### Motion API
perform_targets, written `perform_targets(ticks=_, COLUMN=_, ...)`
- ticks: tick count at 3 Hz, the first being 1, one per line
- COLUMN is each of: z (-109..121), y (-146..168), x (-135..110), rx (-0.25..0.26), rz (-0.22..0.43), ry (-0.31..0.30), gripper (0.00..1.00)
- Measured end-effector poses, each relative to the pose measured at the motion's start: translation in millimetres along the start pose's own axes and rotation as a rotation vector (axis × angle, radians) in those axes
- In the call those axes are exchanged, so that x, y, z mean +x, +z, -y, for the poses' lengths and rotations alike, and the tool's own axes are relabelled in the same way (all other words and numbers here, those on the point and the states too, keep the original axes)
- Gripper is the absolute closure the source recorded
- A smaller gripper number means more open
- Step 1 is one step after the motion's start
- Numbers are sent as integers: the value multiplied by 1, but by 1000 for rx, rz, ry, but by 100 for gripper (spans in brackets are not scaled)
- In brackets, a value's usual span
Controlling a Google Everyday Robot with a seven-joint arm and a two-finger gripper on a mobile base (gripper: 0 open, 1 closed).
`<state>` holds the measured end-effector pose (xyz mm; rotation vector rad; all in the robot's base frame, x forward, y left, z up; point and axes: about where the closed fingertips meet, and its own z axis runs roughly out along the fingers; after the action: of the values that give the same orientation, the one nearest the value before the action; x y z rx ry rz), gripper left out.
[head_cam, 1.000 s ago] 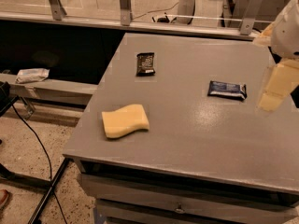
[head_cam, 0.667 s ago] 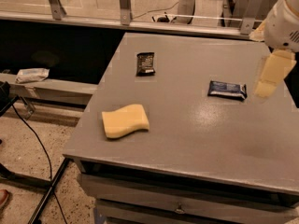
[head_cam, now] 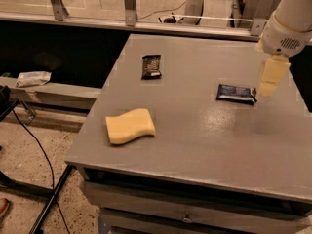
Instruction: Move rxbar blueberry near sponge
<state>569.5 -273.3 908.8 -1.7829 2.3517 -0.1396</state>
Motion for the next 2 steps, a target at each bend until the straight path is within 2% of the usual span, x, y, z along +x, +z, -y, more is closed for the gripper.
perform_targets(ticks=1, z=14, y=40, x=5, rx=-55, rz=-34, ry=8, gripper=0)
perform_targets(ticks=2, z=14, y=68, x=1, rx=-90, rz=4, ry=28, gripper=2)
